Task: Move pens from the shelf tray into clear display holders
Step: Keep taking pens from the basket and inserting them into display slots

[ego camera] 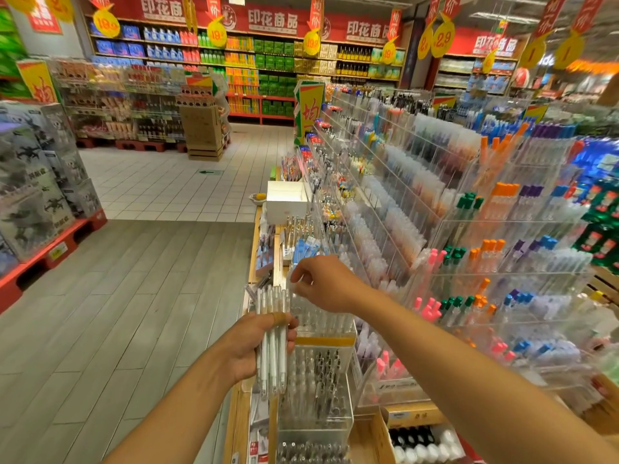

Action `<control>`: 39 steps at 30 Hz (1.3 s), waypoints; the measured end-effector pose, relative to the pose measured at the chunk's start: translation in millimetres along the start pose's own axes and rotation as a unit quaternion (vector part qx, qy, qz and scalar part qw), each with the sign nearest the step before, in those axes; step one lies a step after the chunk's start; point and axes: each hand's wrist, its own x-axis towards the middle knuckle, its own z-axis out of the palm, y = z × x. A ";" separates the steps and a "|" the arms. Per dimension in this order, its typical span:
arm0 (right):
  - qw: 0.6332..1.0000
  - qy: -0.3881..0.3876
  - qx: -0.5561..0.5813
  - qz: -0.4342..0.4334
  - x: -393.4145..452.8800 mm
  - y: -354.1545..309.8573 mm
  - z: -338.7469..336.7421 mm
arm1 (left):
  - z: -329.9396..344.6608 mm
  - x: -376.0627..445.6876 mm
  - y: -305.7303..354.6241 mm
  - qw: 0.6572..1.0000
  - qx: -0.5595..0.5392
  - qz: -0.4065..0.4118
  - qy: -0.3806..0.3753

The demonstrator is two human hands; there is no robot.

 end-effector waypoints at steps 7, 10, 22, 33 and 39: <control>0.987 -0.032 0.145 0.069 -5.6 -13.9 15.8 | 5.4 -4.3 1.7 0.998 0.028 0.055 -0.008; 0.968 -0.035 0.222 0.107 -4.4 -12.4 19.1 | 4.2 -5.6 -1.1 0.999 0.018 0.049 -0.008; 0.944 -0.031 0.303 0.124 1.6 -6.2 -3.1 | -13.6 2.1 -1.7 0.997 -0.057 0.010 0.044; 0.987 0.109 0.116 0.033 15.5 15.8 -10.9 | -31.1 7.4 -7.3 0.996 -0.058 -0.015 0.065; 0.994 0.099 0.050 0.007 17.3 16.4 -5.6 | -32.0 10.4 -5.3 0.996 -0.060 -0.020 0.056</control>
